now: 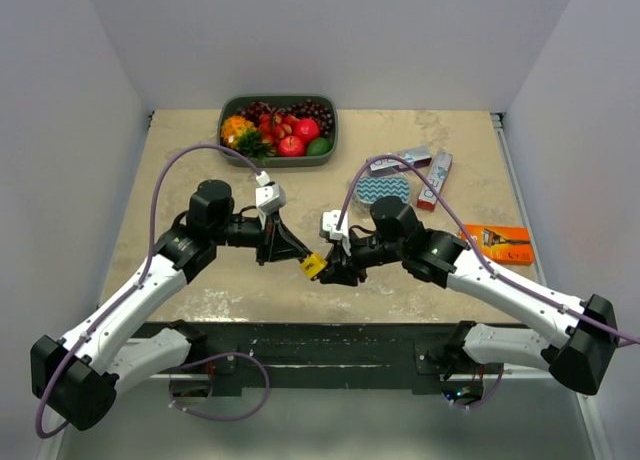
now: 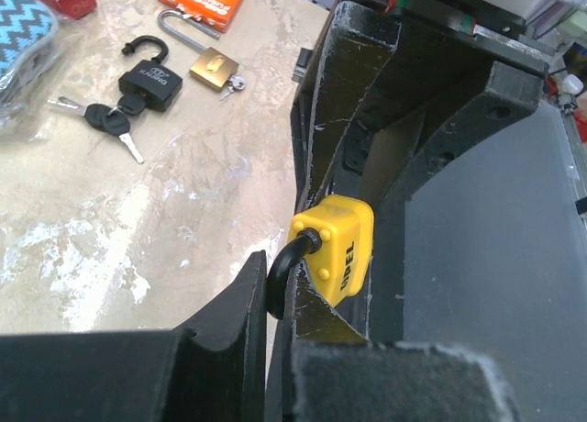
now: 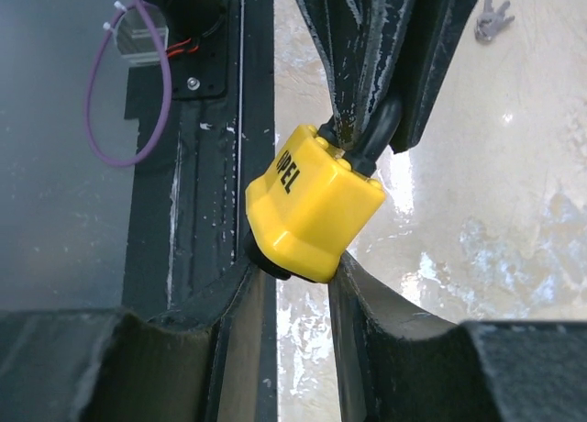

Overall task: Lock with the key
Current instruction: Adjust the lock.

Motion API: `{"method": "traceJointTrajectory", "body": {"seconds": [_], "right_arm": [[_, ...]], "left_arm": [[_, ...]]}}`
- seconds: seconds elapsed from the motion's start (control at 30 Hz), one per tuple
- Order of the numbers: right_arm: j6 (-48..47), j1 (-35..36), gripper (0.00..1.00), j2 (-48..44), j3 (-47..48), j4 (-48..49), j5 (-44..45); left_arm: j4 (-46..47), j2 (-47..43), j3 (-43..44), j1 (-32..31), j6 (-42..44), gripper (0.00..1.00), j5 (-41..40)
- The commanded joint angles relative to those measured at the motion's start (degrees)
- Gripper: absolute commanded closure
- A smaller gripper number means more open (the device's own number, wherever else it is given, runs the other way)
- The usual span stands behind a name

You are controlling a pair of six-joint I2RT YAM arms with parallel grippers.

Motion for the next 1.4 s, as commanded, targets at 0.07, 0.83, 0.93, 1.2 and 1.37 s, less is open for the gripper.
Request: {"method": "traceJointTrajectory", "body": {"seconds": [0.07,0.83,0.93,1.2,1.37], "right_arm": [[10.70,-0.27,0.73,-1.85,2.01,34.90,8.89],[-25.76,-3.61,0.26,-16.52,-3.36,4.31,2.40],[-26.90,-3.52,0.20,-15.65,-2.83,4.66,-0.85],[-25.76,1.83,0.16,-11.78,-0.72,6.25,-2.61],[-27.08,2.72,0.21,-10.81,-0.90,6.07,-2.62]], "left_arm": [[1.11,0.27,-2.29,-2.92,-1.80,1.00,1.60],[-9.71,4.13,5.53,9.21,5.67,1.00,23.12],[-6.73,4.40,5.62,9.12,2.87,1.00,24.36],[6.11,2.55,1.84,8.07,-9.00,1.00,23.48],[7.96,2.38,1.58,6.93,-10.15,1.00,22.78]]}}
